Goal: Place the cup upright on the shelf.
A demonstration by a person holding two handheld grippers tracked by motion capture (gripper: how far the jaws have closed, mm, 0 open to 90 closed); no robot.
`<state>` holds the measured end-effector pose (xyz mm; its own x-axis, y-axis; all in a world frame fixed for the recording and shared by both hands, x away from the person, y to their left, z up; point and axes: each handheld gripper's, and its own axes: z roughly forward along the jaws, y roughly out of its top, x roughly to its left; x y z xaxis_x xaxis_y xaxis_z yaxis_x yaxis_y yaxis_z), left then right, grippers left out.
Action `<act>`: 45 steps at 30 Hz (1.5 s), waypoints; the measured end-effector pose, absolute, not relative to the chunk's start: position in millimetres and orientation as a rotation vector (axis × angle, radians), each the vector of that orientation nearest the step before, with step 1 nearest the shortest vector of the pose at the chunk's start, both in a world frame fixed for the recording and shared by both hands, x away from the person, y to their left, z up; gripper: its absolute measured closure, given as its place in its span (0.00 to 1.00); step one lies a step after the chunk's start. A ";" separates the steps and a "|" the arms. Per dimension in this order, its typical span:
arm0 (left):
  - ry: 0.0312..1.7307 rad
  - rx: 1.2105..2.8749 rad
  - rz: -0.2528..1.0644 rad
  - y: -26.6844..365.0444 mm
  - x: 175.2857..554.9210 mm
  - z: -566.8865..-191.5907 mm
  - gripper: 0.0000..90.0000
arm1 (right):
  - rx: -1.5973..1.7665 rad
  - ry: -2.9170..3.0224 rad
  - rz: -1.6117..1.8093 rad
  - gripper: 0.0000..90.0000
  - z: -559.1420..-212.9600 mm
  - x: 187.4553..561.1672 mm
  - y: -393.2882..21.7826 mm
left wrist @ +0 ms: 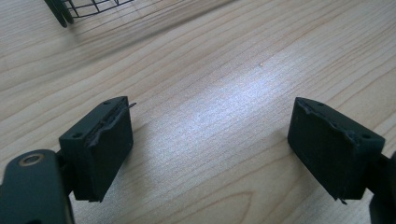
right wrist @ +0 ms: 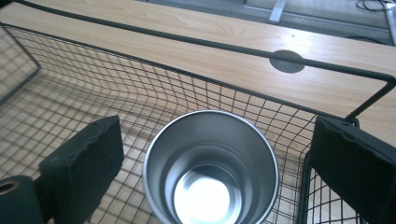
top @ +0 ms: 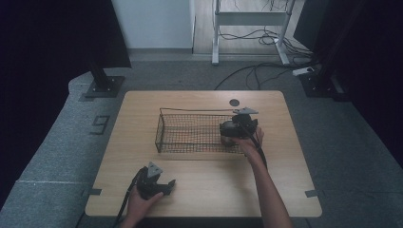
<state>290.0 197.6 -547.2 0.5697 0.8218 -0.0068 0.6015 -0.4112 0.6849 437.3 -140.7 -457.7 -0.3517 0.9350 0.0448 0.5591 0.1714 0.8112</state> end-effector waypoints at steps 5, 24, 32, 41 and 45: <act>1.132 2.155 0.440 197.6 290.0 -547.1 0.16 | 1.373 1.959 1.088 0.08 -454.1 424.9 -144.6; 1.133 2.155 0.440 197.5 289.9 -547.2 0.16 | 1.262 1.944 1.262 0.15 -464.6 342.4 -172.0; 1.132 2.154 0.441 197.5 290.0 -547.2 0.16 | 1.245 1.972 1.254 0.17 -484.6 307.7 -183.9; 1.132 2.154 0.441 197.4 290.0 -547.2 0.16 | 1.301 1.995 1.217 0.18 -513.0 284.7 -204.3; 1.132 2.154 0.441 197.4 290.0 -547.2 0.16 | 1.321 2.012 1.188 0.18 -524.9 281.2 -208.5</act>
